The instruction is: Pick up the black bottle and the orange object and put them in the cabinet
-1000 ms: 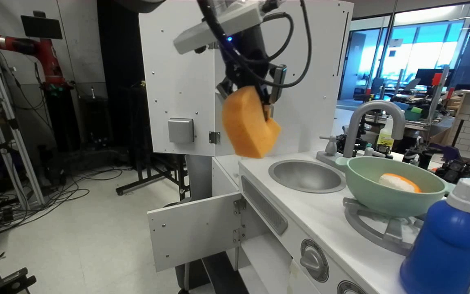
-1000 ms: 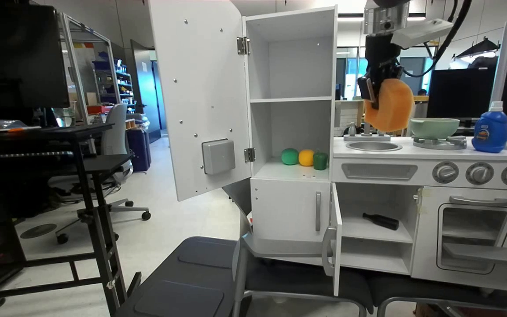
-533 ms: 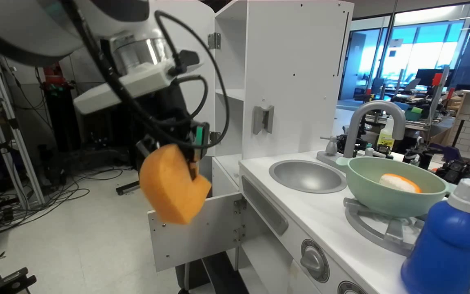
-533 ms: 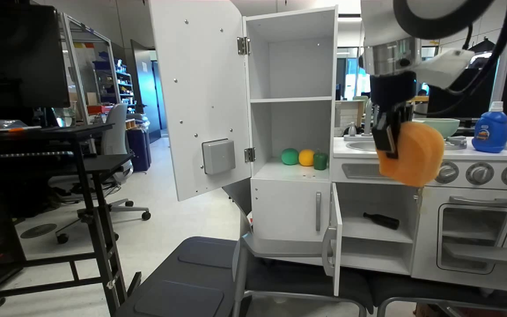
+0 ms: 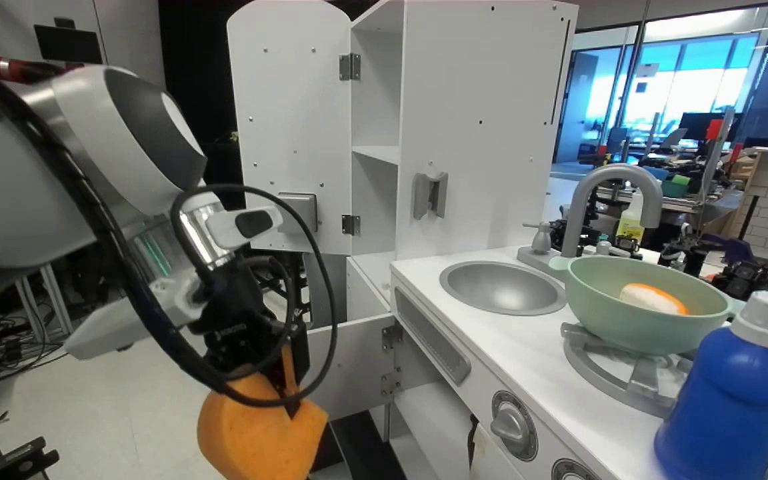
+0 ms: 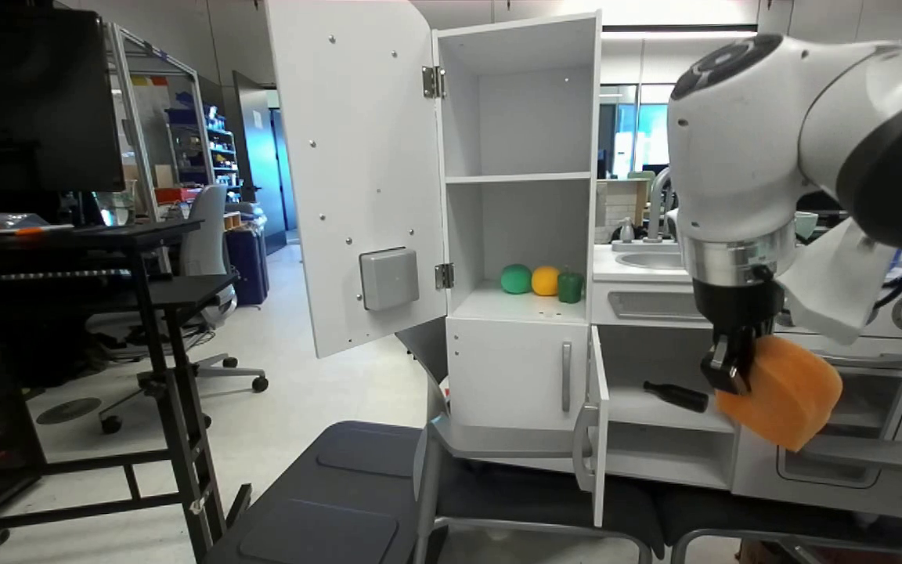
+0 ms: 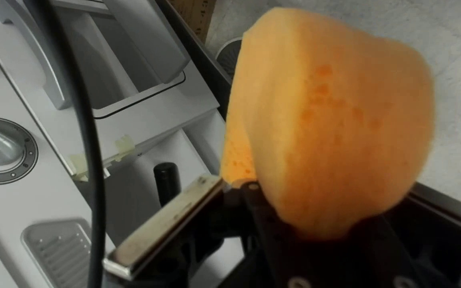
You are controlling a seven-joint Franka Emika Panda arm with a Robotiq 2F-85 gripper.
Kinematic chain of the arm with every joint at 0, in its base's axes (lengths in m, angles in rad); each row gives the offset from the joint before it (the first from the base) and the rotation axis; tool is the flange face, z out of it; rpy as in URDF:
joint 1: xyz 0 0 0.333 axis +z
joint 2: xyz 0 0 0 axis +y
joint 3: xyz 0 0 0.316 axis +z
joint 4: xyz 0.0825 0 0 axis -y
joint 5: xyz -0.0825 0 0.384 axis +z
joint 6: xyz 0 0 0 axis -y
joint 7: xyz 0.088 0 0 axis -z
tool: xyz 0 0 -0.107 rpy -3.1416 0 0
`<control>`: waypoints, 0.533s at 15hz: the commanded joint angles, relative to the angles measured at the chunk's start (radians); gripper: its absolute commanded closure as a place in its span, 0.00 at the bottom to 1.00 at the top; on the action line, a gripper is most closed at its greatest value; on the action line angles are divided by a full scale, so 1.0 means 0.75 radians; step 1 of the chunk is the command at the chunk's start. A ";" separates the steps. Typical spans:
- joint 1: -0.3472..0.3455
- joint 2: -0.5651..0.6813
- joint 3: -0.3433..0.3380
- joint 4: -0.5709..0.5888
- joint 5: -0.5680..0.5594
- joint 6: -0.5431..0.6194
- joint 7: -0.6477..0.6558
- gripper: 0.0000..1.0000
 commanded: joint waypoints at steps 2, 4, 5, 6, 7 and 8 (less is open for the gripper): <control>0.111 0.291 -0.169 0.249 -0.328 0.102 0.469 0.97; 0.141 0.418 -0.211 0.359 -0.452 0.123 0.677 0.97; 0.149 0.462 -0.209 0.400 -0.496 0.108 0.758 0.97; 0.160 0.512 -0.214 0.443 -0.545 0.101 0.844 0.97; 0.166 0.573 -0.221 0.496 -0.604 0.104 0.938 0.97; 0.173 0.604 -0.214 0.531 -0.631 0.082 0.994 0.97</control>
